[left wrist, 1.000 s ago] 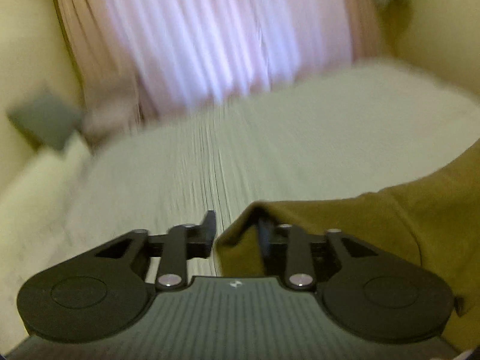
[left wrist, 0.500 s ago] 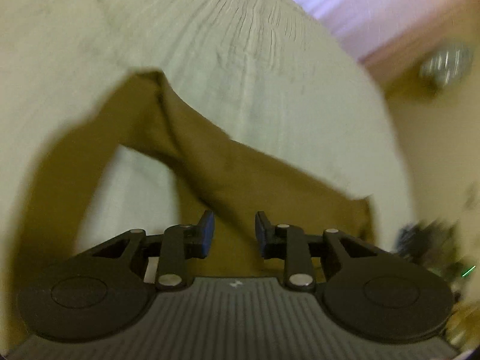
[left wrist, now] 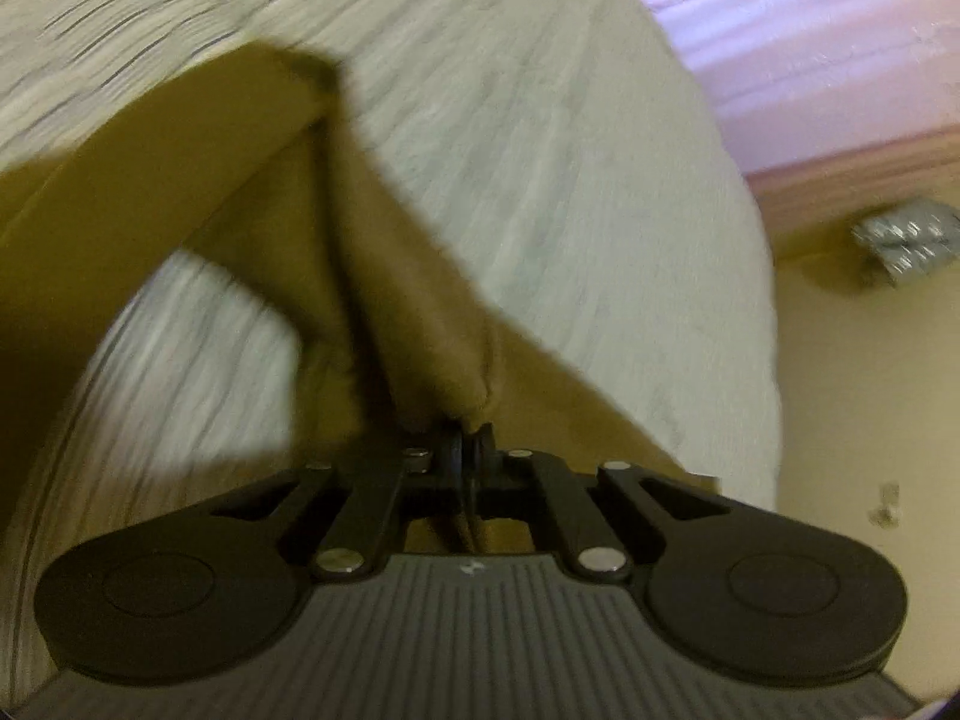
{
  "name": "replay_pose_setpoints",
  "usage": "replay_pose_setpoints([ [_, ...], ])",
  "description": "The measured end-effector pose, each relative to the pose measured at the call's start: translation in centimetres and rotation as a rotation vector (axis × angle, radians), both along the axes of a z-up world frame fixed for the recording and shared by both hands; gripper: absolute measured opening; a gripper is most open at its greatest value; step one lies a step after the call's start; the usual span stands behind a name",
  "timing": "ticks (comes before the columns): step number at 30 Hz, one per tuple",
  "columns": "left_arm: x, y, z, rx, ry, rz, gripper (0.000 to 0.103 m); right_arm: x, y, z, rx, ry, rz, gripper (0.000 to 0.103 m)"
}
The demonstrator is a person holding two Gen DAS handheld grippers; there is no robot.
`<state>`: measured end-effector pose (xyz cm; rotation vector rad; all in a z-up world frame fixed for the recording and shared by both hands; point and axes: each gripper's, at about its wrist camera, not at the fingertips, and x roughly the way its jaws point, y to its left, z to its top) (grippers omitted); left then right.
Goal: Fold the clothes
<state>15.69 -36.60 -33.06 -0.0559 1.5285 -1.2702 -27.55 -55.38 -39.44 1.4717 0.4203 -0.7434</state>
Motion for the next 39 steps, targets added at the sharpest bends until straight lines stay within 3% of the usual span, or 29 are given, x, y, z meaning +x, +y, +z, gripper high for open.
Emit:
replay_pose_setpoints([
  [4, 1.2, -5.7, 3.8, -0.127, -0.051, -0.082, 0.0, 2.9, -5.8, 4.1, -0.152, -0.041, 0.036, 0.002],
  [6, 2.6, -9.7, 5.3, -0.202, -0.09, -0.018, 0.003, 3.7, -9.0, 5.2, -0.213, -0.025, -0.052, 0.002],
  [7, 3.6, -11.1, 5.8, -0.216, -0.114, 0.047, 0.011, 4.0, -10.4, 5.6, -0.227, -0.008, -0.107, 0.004],
  [8, 4.5, -12.5, 6.4, -0.229, -0.138, 0.111, 0.018, 4.2, -11.9, 5.9, -0.242, 0.009, -0.162, 0.019],
  [9, 5.2, -12.8, 6.6, -0.22, -0.139, 0.164, 0.018, 4.4, -13.3, 6.3, -0.256, 0.026, -0.217, 0.035],
  [10, 5.9, -13.0, 6.9, -0.212, -0.14, 0.215, 0.018, 4.4, -14.1, 6.7, -0.273, 0.037, -0.255, 0.06],
  [11, 6.0, -12.5, 7.0, -0.223, -0.129, 0.217, 0.019, 3.8, -13.3, 7.2, -0.299, 0.033, -0.255, 0.063],
  [12, 5.7, -11.6, 6.8, -0.212, -0.15, 0.186, 0.021, 3.1, -12.2, 7.6, -0.321, 0.041, -0.238, 0.063],
  [14, 4.9, -9.9, 6.2, -0.189, -0.192, 0.124, 0.023, 1.1, -8.9, 7.9, -0.346, 0.144, -0.148, 0.063],
  [17, 2.7, -4.9, 3.7, -0.056, -0.241, 0.036, 0.022, -1.2, -2.2, 7.4, -0.397, 0.353, 0.008, 0.062],
  [20, 0.4, 1.2, 2.0, 0.061, -0.215, 0.025, 0.022, -3.3, 5.7, 7.1, -0.427, 0.503, 0.208, 0.062],
  [24, -2.9, 8.1, 1.8, 0.154, -0.168, 0.044, 0.022, -4.6, 14.8, 7.7, -0.443, 0.543, 0.48, 0.062],
  [27, -5.3, 11.3, 2.8, 0.162, -0.136, 0.048, 0.022, -3.6, 20.4, 8.2, -0.492, 0.536, 0.642, 0.062],
  [30, -7.4, 13.3, 3.4, 0.151, -0.119, 0.034, 0.022, -2.4, 23.3, 6.2, -0.546, 0.569, 0.722, 0.062],
  [33, -8.5, 13.6, 3.4, 0.145, -0.119, 0.014, 0.022, -1.8, 23.6, 3.8, -0.589, 0.638, 0.732, 0.062],
  [34, -8.9, 13.7, 3.5, 0.143, -0.122, 0.013, 0.022, -1.6, 23.6, 3.2, -0.598, 0.648, 0.734, 0.059],
  [36, -9.6, 14.0, 3.6, 0.137, -0.126, 0.014, 0.022, -2.0, 22.9, 2.6, -0.598, 0.635, 0.69, 0.006],
  [39, -10.7, 14.2, 3.9, 0.12, -0.133, 0.014, 0.022, -5.6, 20.8, 4.4, -0.552, 0.507, 0.5, 0.004],
])
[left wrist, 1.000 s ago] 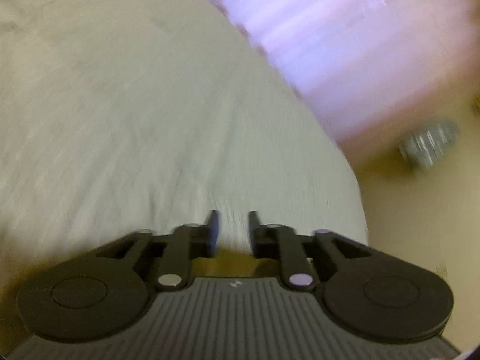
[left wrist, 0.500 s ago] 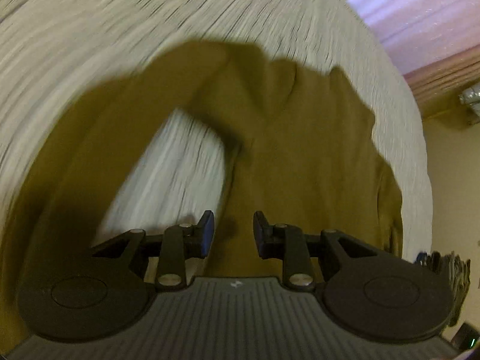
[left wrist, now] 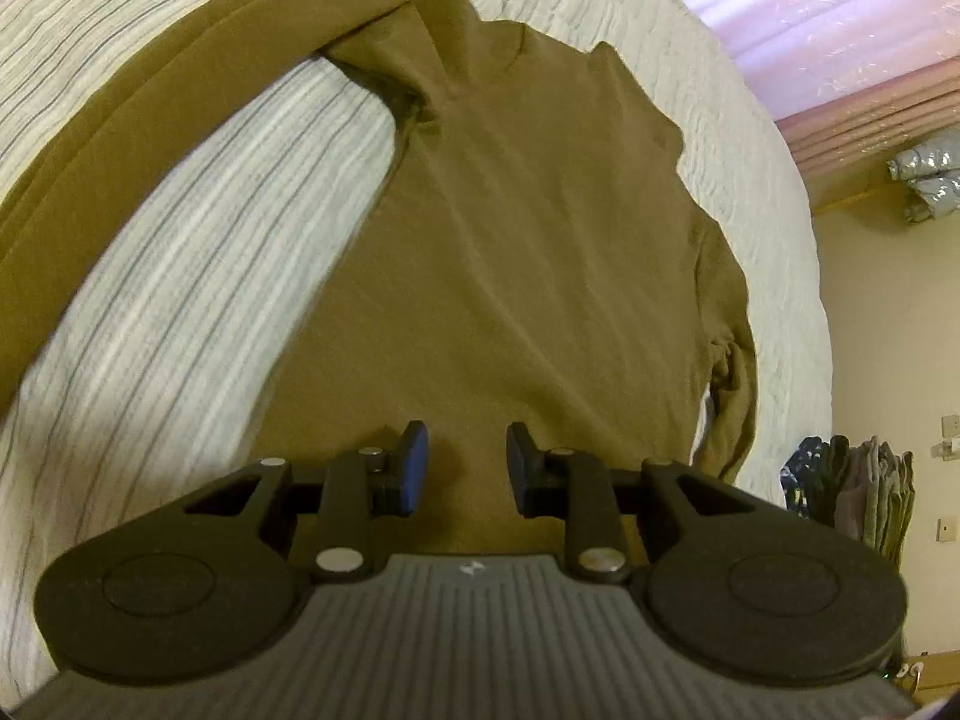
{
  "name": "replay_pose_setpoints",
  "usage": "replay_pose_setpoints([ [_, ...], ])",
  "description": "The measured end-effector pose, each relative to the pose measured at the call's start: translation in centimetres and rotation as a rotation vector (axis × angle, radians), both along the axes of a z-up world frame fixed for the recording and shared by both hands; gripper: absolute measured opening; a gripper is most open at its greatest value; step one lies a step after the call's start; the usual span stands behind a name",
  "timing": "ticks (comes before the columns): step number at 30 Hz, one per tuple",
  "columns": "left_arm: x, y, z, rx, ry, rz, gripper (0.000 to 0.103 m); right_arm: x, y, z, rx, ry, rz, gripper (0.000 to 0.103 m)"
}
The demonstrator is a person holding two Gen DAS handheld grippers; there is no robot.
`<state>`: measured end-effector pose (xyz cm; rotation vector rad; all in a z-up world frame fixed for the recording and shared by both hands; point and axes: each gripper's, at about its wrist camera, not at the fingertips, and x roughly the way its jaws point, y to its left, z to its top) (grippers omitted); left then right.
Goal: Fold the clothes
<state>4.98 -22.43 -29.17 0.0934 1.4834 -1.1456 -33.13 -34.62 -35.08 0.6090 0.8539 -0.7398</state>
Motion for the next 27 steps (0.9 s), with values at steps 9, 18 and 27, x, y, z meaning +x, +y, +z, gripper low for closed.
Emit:
replay_pose_setpoints([
  [9, -1.3, 1.5, 2.4, -0.047, -0.042, 0.001, 0.022, -20.1, -9.7, 5.7, -0.038, -0.317, -0.736, 0.004],
  [18, -1.0, 4.6, 2.3, 0.011, -0.12, 0.052, 0.025, -26.6, -11.0, -0.1, 0.177, -0.218, -1.04, 0.032],
  [27, 1.2, 8.7, 3.4, 0.117, -0.377, 0.129, 0.034, -12.9, -3.7, -2.1, 0.325, -0.221, -0.598, 0.07],
])
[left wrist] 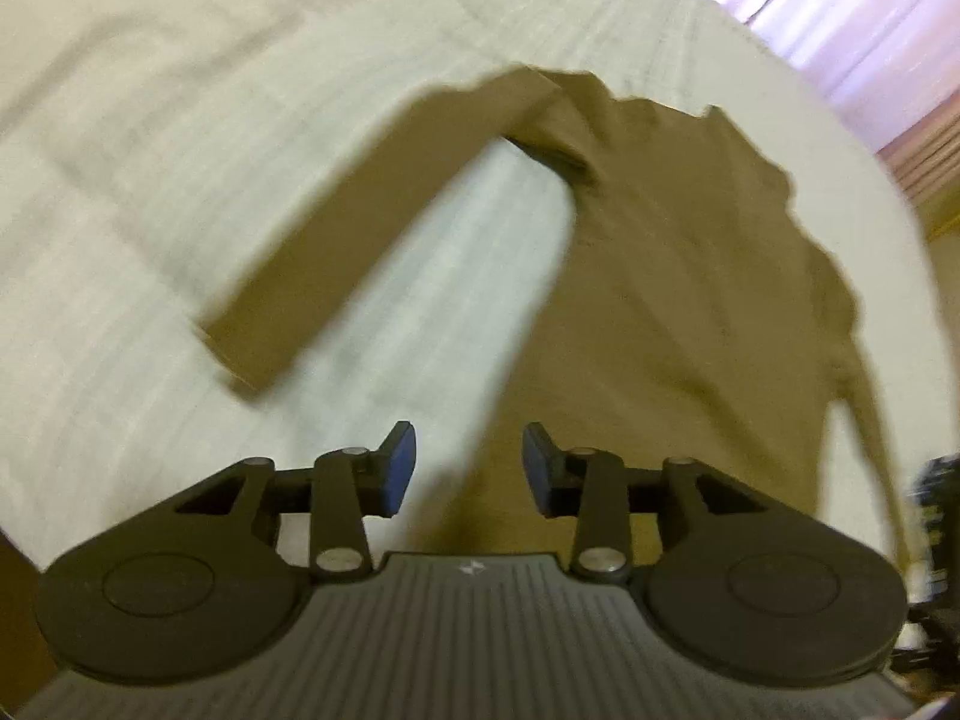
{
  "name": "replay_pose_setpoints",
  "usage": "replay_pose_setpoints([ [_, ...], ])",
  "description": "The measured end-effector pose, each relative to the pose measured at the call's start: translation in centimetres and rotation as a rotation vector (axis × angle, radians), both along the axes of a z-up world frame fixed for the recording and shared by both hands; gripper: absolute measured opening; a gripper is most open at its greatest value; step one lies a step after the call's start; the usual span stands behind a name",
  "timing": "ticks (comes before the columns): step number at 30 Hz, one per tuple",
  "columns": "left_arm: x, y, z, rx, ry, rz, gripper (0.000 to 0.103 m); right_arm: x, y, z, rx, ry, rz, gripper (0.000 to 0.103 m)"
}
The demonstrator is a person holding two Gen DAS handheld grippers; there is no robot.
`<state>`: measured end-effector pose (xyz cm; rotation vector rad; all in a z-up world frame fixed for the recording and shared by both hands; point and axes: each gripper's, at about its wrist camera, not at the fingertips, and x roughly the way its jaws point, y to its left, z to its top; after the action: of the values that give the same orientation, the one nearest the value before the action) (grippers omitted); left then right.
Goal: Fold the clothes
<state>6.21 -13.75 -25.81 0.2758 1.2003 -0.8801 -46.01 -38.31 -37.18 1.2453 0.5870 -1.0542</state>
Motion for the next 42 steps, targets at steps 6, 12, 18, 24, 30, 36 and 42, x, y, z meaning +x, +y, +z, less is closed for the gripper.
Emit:
replay_pose_setpoints([
  [6, 0.6, -0.7, -1.9, 0.173, -0.353, -0.199, 0.038, 6.5, -0.1, -2.2, 0.036, 0.008, 0.133, 0.07],
  [12, 3.5, -0.9, -4.4, 0.21, -0.375, -0.313, 0.003, 8.7, -1.3, -3.4, 0.063, 0.067, 0.094, 0.07],
  [18, 15.4, -1.1, 2.1, -0.011, -0.367, -0.18, 0.003, 10.4, 0.5, -1.3, 0.05, 0.125, 0.025, 0.07],
  [24, 31.4, -3.5, 6.4, -0.058, -0.394, -0.028, 0.012, 12.9, 3.1, -0.6, 0.037, 0.13, -0.059, 0.07],
  [30, 33.1, -2.4, 2.3, 0.02, -0.292, 0.022, 0.019, 13.7, 5.9, -0.2, 0.034, 0.142, -0.125, 0.071],
  [36, 21.6, 0.7, -4.1, -0.064, 0.18, -0.159, 0.02, 11.3, 7.7, 0.5, 0.024, 0.126, -0.161, 0.071],
  [42, 10.1, 2.4, -7.8, -0.156, 0.51, -0.3, 0.04, 9.9, 8.9, -0.5, 0.028, -0.003, -0.122, 0.071],
])
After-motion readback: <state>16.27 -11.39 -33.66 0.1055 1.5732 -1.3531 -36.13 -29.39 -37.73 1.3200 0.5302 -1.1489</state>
